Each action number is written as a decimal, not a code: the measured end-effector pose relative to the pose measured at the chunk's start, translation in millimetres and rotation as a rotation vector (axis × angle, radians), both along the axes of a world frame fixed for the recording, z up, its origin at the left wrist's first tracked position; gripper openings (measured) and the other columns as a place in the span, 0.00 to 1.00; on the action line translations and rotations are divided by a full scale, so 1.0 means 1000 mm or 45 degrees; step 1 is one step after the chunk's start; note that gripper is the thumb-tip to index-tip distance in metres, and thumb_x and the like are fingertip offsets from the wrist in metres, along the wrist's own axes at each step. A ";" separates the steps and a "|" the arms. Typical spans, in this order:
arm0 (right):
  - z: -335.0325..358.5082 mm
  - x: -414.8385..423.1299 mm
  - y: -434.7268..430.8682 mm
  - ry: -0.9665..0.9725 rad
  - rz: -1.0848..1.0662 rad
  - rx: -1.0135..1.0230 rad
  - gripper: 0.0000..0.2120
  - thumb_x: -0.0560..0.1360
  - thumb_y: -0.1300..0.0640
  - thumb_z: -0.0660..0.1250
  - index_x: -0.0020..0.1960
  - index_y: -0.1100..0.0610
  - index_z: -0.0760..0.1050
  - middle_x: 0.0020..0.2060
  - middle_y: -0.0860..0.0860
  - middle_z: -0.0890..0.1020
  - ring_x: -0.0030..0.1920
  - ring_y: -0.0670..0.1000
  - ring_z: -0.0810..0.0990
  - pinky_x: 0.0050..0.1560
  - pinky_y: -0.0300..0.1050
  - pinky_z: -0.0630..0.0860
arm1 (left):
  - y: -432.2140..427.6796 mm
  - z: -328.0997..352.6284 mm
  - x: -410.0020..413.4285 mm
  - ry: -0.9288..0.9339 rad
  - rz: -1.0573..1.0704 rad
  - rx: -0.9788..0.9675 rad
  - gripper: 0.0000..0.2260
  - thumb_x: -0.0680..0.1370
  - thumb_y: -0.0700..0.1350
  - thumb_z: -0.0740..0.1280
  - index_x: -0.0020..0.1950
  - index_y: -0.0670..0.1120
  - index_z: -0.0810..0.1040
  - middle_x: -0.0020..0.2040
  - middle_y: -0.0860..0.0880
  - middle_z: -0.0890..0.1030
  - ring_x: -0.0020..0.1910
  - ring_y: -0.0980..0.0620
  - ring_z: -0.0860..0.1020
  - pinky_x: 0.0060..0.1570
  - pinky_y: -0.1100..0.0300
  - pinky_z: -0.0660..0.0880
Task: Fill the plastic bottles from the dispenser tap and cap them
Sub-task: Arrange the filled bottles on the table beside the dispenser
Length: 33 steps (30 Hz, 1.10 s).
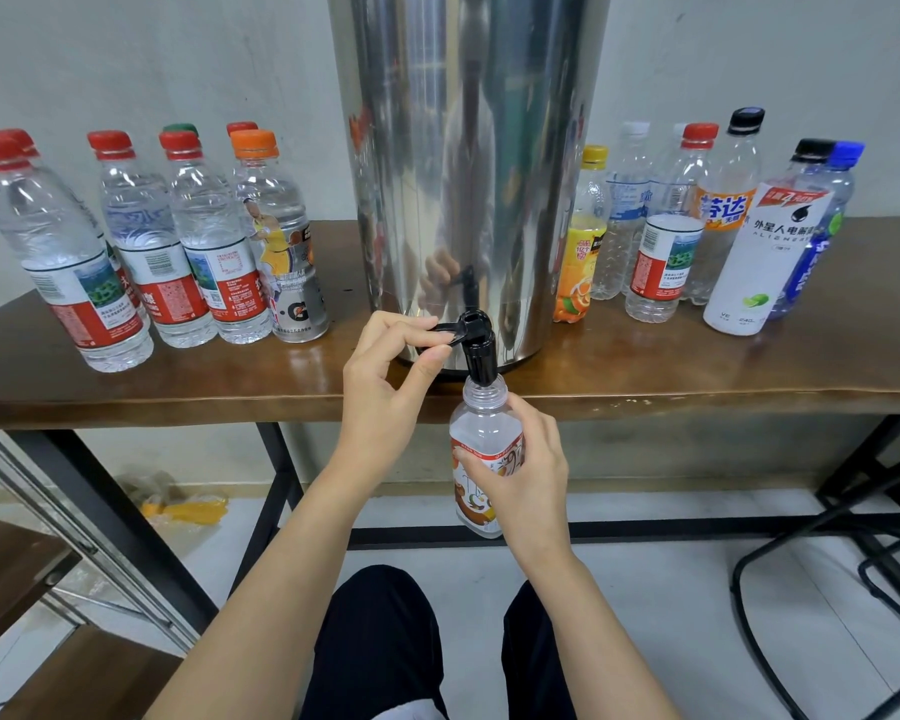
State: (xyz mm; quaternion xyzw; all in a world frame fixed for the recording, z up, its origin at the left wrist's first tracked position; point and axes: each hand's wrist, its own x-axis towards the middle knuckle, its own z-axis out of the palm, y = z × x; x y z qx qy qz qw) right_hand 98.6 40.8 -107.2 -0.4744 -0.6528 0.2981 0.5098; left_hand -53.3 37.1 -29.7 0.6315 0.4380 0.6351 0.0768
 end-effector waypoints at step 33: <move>-0.006 0.002 0.001 0.018 0.007 -0.009 0.35 0.68 0.57 0.80 0.70 0.46 0.69 0.59 0.43 0.72 0.59 0.32 0.71 0.52 0.20 0.68 | 0.000 -0.001 0.001 -0.018 -0.006 -0.001 0.05 0.78 0.47 0.67 0.50 0.49 0.81 0.53 0.47 0.80 0.57 0.54 0.77 0.59 0.67 0.69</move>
